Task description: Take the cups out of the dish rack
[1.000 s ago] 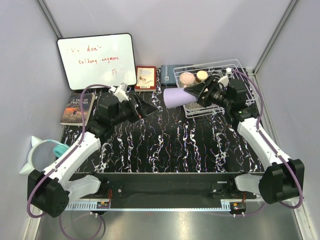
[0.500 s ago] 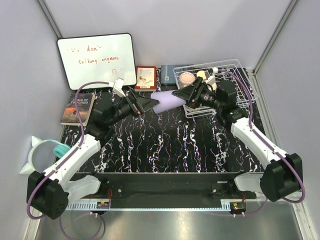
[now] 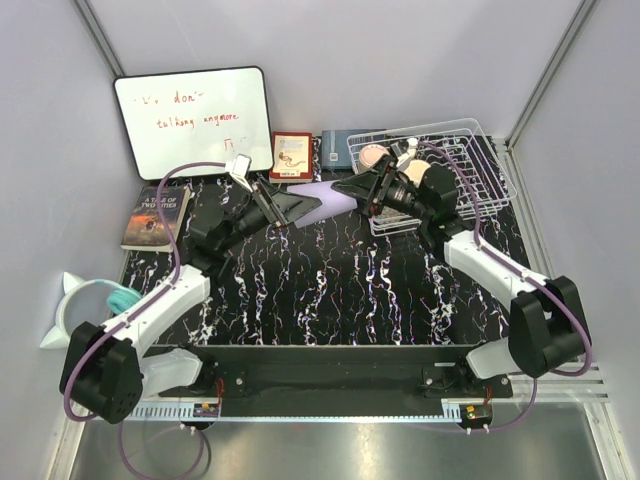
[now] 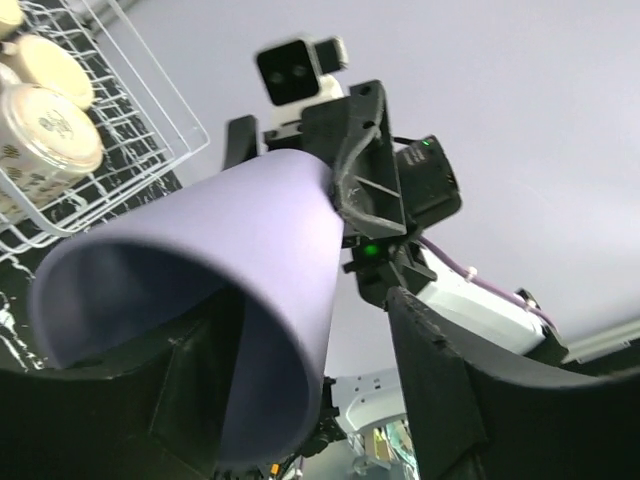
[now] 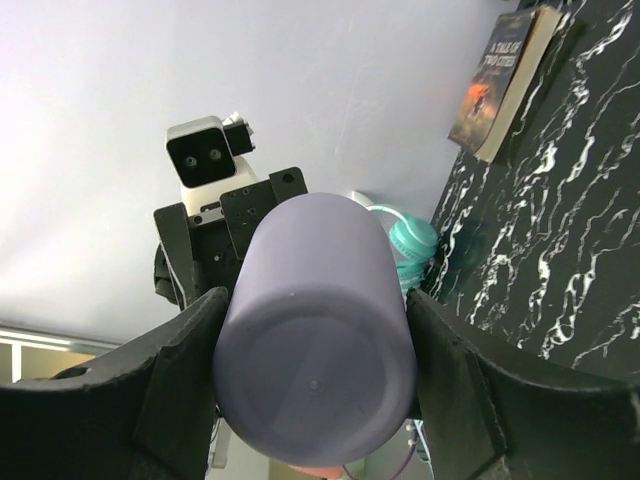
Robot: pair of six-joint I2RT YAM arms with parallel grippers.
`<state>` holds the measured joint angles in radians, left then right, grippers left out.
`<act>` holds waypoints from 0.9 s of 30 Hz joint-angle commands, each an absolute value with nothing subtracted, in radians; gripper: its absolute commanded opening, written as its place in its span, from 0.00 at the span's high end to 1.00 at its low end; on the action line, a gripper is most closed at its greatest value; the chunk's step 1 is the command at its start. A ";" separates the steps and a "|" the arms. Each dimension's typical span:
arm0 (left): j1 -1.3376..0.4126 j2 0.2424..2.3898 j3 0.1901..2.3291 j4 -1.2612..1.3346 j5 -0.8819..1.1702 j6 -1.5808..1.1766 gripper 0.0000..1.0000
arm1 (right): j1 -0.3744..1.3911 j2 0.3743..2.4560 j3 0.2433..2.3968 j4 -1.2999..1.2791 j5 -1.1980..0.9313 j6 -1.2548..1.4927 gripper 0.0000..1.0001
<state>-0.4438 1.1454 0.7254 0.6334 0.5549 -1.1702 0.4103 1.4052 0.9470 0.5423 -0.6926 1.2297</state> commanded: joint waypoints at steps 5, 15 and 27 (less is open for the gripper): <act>-0.443 1.149 0.729 0.822 0.635 -1.227 0.58 | 0.456 1.454 0.954 0.758 -0.759 1.315 1.00; -0.443 1.146 0.722 0.770 0.643 -1.204 1.00 | 0.457 1.428 0.951 0.710 -0.791 1.270 1.00; -0.394 1.052 0.873 0.264 0.561 -0.928 1.00 | 0.434 1.286 1.098 0.235 -0.671 0.997 0.00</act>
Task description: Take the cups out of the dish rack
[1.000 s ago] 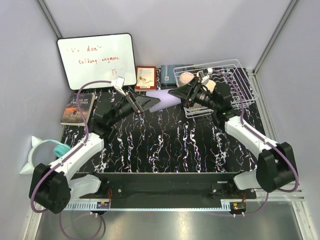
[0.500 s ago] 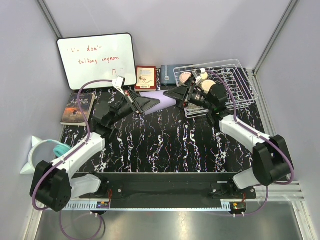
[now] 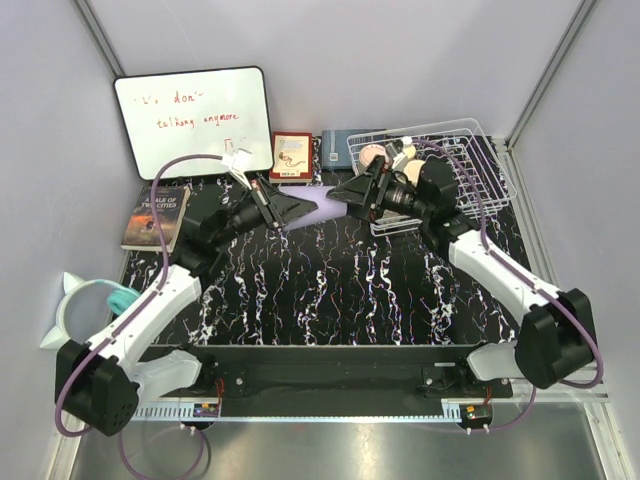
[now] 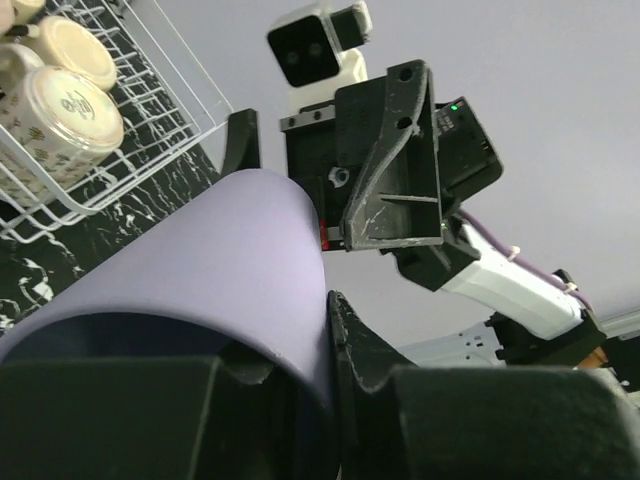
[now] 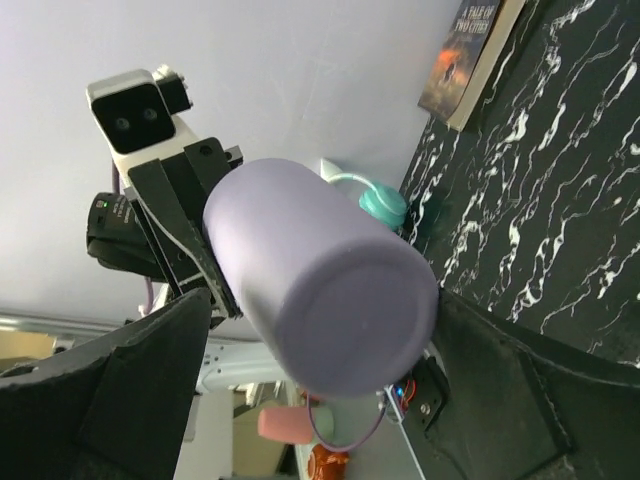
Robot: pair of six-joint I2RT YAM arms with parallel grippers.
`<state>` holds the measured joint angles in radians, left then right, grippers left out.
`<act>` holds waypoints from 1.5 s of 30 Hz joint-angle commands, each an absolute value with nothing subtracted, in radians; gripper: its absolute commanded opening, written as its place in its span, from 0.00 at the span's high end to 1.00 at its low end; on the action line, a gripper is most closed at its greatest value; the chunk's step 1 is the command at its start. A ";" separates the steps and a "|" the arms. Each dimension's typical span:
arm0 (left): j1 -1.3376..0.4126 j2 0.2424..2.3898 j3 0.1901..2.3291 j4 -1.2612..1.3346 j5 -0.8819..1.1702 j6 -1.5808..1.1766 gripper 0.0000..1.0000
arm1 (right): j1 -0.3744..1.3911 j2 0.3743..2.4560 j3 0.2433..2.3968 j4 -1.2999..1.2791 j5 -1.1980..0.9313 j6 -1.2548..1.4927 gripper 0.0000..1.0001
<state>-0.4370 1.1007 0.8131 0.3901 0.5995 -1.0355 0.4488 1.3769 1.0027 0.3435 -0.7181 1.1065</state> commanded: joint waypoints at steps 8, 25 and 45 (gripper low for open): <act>-0.265 1.123 1.112 -0.320 0.224 -0.701 1.00 | 0.407 1.235 1.320 -0.394 -0.257 0.724 0.00; -0.137 1.983 1.923 -0.979 -0.367 -0.479 1.00 | 0.407 1.194 1.233 -0.745 0.115 0.583 0.00; -0.026 2.325 2.218 -0.980 -0.278 -0.488 1.00 | 0.407 1.210 1.246 -0.784 0.104 0.538 0.00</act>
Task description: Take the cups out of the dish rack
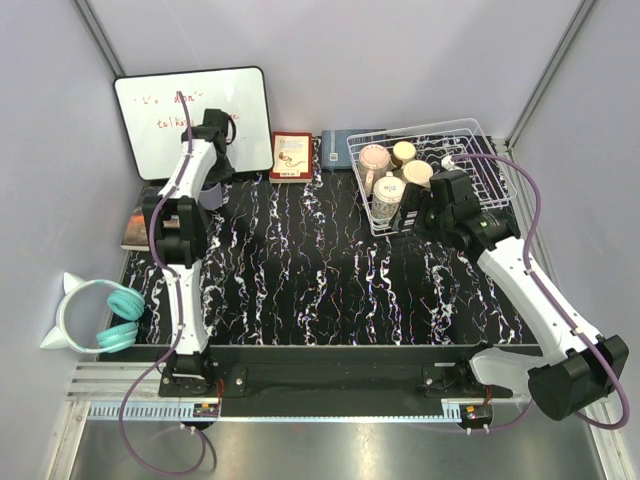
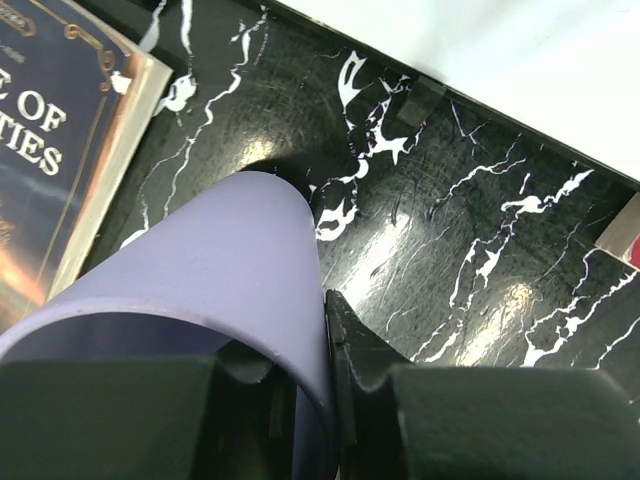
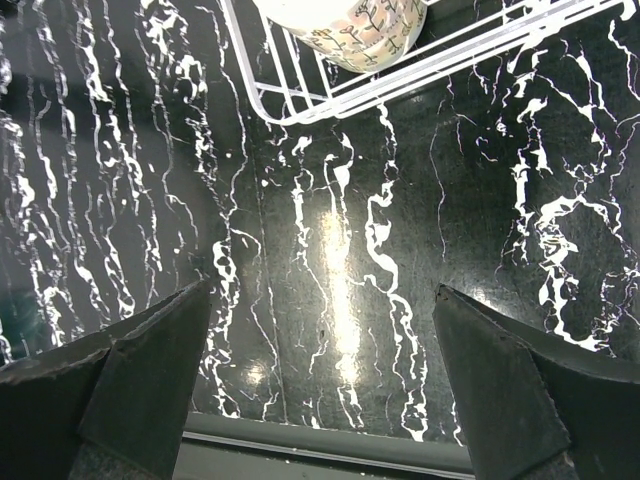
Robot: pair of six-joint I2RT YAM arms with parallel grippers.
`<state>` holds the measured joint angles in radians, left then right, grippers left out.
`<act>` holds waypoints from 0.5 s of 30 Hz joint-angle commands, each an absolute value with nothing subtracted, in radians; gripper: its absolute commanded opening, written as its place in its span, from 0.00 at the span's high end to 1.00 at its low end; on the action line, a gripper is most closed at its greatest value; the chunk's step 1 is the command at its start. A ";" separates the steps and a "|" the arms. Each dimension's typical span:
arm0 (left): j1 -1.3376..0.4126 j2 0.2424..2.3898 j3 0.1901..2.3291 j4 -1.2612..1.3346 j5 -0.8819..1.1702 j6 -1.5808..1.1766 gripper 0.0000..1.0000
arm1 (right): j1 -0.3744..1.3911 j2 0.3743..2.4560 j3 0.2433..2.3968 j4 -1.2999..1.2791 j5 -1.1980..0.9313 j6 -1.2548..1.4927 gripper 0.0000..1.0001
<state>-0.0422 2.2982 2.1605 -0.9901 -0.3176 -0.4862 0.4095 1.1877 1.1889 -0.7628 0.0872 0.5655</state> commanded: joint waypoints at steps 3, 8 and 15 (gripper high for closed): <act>-0.015 2.342 2.218 -0.982 -0.247 -0.499 0.99 | 0.407 1.226 1.253 -0.787 0.107 0.534 0.00; -0.006 2.344 2.214 -0.973 -0.163 -0.511 0.78 | 0.407 1.244 1.258 -0.788 0.109 0.535 0.00; -0.005 2.255 2.172 -0.927 -0.161 -0.525 0.40 | 0.407 1.233 1.255 -0.787 0.120 0.540 0.00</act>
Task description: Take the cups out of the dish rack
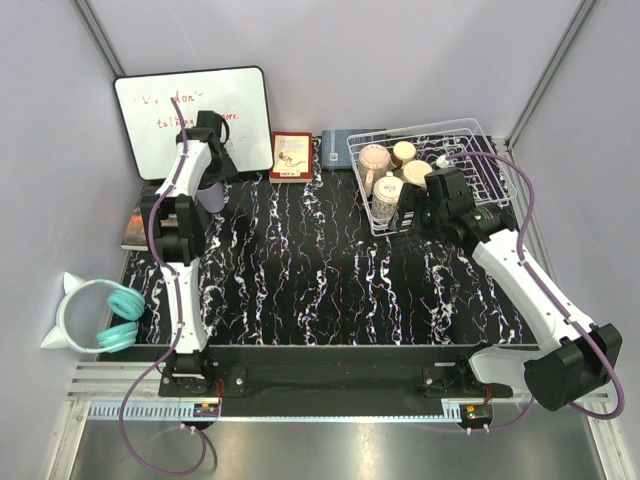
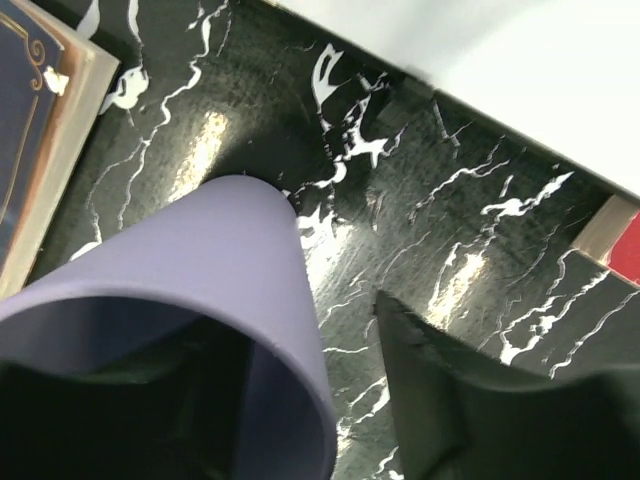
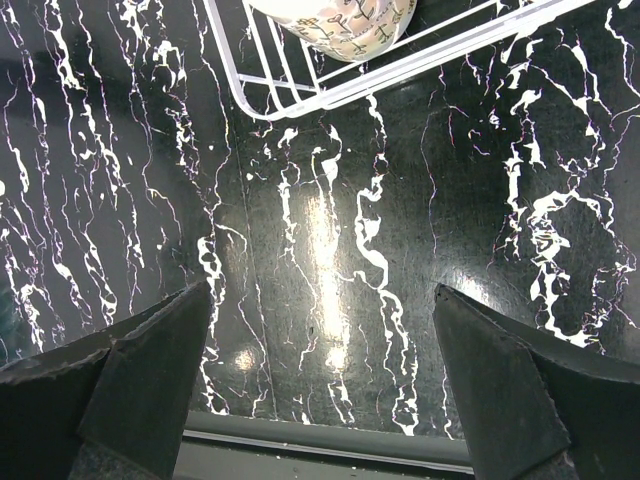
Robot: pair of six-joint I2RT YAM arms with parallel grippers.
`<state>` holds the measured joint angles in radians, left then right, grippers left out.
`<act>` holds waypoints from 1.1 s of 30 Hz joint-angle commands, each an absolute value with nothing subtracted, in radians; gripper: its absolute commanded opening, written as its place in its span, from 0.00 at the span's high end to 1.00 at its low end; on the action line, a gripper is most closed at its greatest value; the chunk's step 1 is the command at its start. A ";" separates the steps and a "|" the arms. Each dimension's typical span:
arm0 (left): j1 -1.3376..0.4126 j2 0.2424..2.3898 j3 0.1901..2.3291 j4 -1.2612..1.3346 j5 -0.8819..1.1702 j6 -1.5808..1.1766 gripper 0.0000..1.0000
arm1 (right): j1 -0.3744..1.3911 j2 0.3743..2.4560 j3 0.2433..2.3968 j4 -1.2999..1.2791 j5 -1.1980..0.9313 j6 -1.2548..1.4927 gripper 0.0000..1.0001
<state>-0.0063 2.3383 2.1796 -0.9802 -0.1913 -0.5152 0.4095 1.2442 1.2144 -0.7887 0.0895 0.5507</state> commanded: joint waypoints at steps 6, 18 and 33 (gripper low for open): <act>-0.003 2.154 2.166 -0.911 -0.179 -0.546 0.32 | 0.407 1.227 1.259 -0.787 0.129 0.548 0.00; -0.089 1.763 2.062 -0.914 -0.300 -0.620 0.01 | 0.405 1.316 1.410 -0.762 0.312 0.465 0.00; -0.483 1.242 1.384 -0.876 -0.414 -0.632 0.01 | 0.373 1.715 1.706 -0.762 0.351 0.475 0.00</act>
<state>-0.4461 1.4193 1.4891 -0.8970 -0.3969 -0.6369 0.4049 1.6684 1.6009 -0.7792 0.2966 0.4900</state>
